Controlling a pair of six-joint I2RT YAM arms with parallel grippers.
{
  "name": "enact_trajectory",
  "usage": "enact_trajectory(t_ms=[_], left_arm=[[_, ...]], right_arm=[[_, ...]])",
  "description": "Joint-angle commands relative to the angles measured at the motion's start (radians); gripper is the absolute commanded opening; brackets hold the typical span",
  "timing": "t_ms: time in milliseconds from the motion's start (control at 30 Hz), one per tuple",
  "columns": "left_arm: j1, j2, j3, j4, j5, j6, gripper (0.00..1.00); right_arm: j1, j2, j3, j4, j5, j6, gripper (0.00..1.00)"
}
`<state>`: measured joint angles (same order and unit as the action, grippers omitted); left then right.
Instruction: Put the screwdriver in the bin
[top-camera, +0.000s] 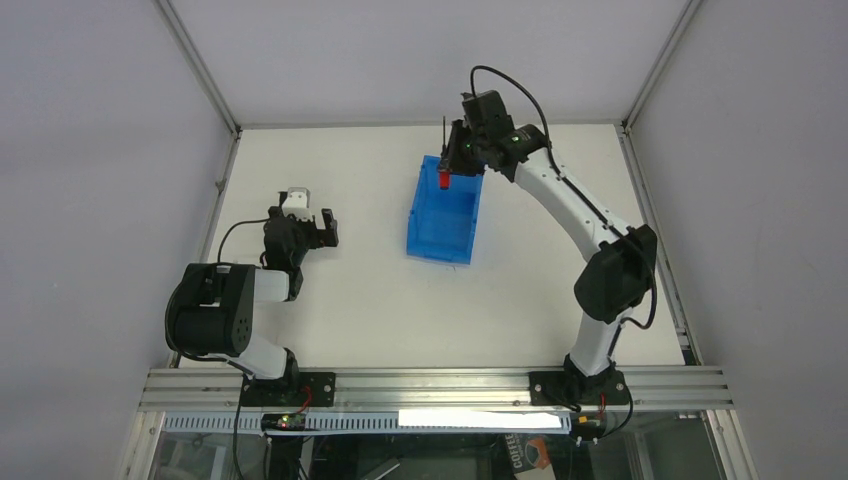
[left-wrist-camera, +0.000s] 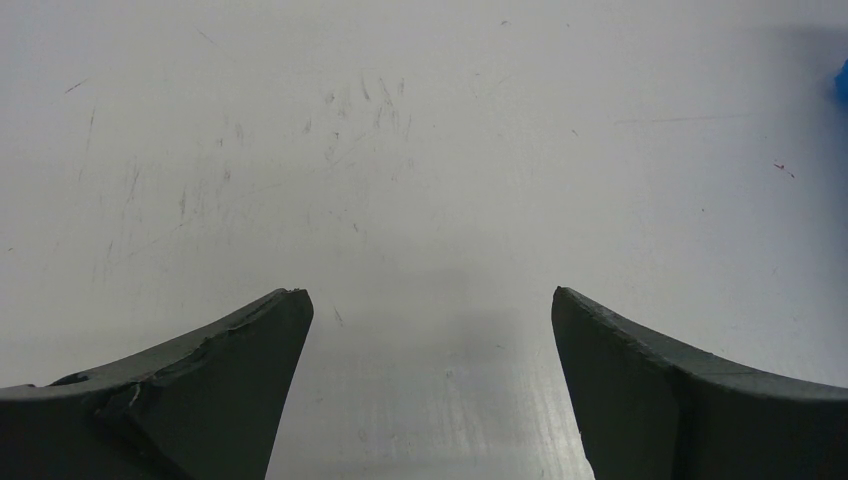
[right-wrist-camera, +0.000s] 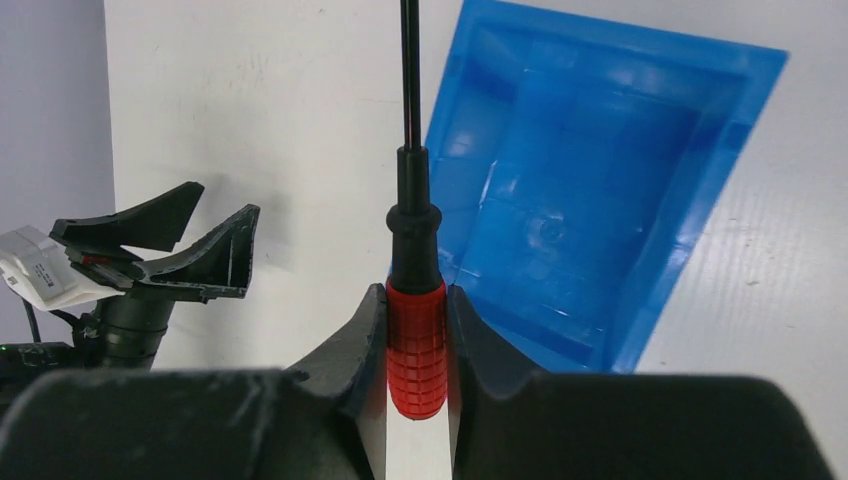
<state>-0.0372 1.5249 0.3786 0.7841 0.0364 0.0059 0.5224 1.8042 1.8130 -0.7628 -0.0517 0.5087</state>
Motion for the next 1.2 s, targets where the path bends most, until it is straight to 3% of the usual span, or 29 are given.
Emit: enact_trajectory(t_ms=[0, 400, 567, 933, 1067, 1167], left_arm=[[0.006, -0.017, 0.002, 0.023, 0.018, -0.02, 0.99], [0.005, -0.017, 0.002, 0.023, 0.019, -0.02, 0.99], [0.006, -0.017, 0.002, 0.023, 0.019, -0.02, 0.99], [0.007, -0.017, 0.002, 0.023, 0.019, -0.02, 0.99], [0.006, -0.017, 0.002, 0.023, 0.019, -0.02, 0.99], [0.006, -0.017, 0.002, 0.023, 0.019, -0.02, 0.99]], right_arm=[[0.056, 0.021, -0.001, 0.085, 0.092, 0.071, 0.0], [0.175, 0.044, -0.221, 0.166, 0.318, 0.116, 0.0], [0.199, 0.108, -0.271, 0.207, 0.378, 0.17, 0.05], [0.212, 0.26, -0.25, 0.221, 0.462, 0.228, 0.25], [0.214, 0.254, -0.232, 0.214, 0.466, 0.215, 0.46], [0.215, 0.224, -0.214, 0.209, 0.465, 0.181, 0.51]])
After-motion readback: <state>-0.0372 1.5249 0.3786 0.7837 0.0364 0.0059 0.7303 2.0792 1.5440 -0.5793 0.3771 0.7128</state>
